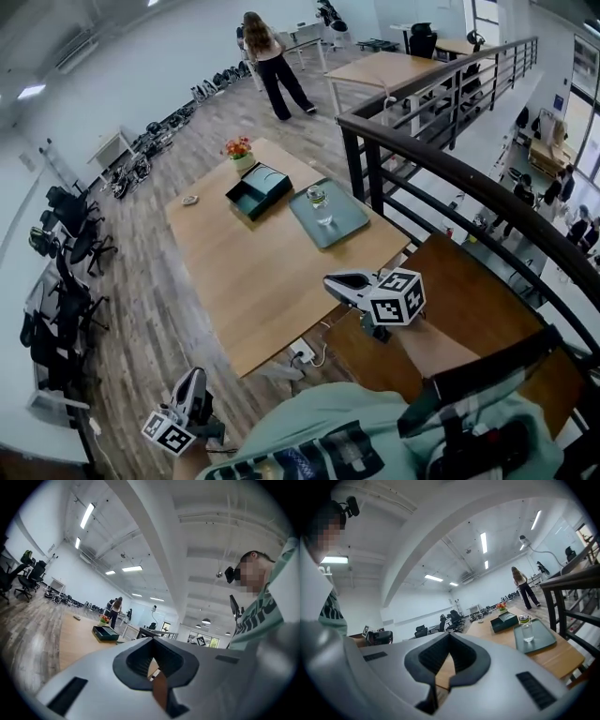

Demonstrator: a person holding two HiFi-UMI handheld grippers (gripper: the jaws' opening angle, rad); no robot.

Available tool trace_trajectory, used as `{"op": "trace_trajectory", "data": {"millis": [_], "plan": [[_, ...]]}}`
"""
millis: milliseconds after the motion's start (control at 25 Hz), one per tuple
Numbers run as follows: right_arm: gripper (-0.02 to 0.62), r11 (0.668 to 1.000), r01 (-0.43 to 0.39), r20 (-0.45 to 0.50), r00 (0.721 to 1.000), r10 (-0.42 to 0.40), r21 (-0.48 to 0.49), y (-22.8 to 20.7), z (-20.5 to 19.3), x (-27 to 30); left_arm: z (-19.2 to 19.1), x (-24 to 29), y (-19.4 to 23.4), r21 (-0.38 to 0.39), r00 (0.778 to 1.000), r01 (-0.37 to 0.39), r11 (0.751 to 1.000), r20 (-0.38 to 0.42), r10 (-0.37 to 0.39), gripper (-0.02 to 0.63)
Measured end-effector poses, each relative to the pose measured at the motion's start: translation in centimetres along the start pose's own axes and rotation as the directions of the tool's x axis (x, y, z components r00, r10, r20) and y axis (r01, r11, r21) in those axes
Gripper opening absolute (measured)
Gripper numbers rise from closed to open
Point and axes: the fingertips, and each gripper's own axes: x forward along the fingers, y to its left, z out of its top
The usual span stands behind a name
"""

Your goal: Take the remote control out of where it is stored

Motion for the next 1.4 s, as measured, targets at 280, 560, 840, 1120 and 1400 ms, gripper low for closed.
{"op": "trace_trajectory", "data": {"millis": [280, 560, 840, 1120, 1400], "plan": [[0.006, 1.0, -0.01, -0.009, 1.0, 0.01, -0.012, 1.5, -0.5, 3.0, 1.2, 0.1, 1.4, 0.007, 0.998, 0.061, 0.998, 0.014, -0.061, 0.004], [0.006, 0.998, 0.012, -0.031, 0.999, -0.014, -0.063, 6.0, 0.1, 5.1, 2.4, -3.0, 4.3, -0.003, 0.993, 0.095, 0.996, 0.073, -0.094, 0.003], [0.006, 0.995, 0.011, -0.053, 0.998, -0.016, -0.102, 8.1, 1.1, 7.4, 2.4, -3.4, 6.7, -0.03, 0.987, 0.122, 0.992, 0.113, -0.118, 0.003], [0.006, 0.996, -0.007, -0.072, 0.997, 0.001, -0.09, 9.4, 0.8, 8.1, 1.5, -3.9, 7.3, -0.071, 0.985, 0.134, 0.988, 0.123, -0.125, 0.003], [0.005, 0.997, 0.004, -0.059, 0.998, -0.008, -0.072, 8.6, 0.4, 7.4, 1.2, -3.1, 6.8, -0.072, 0.985, 0.138, 0.988, 0.11, -0.13, 0.004]]}}
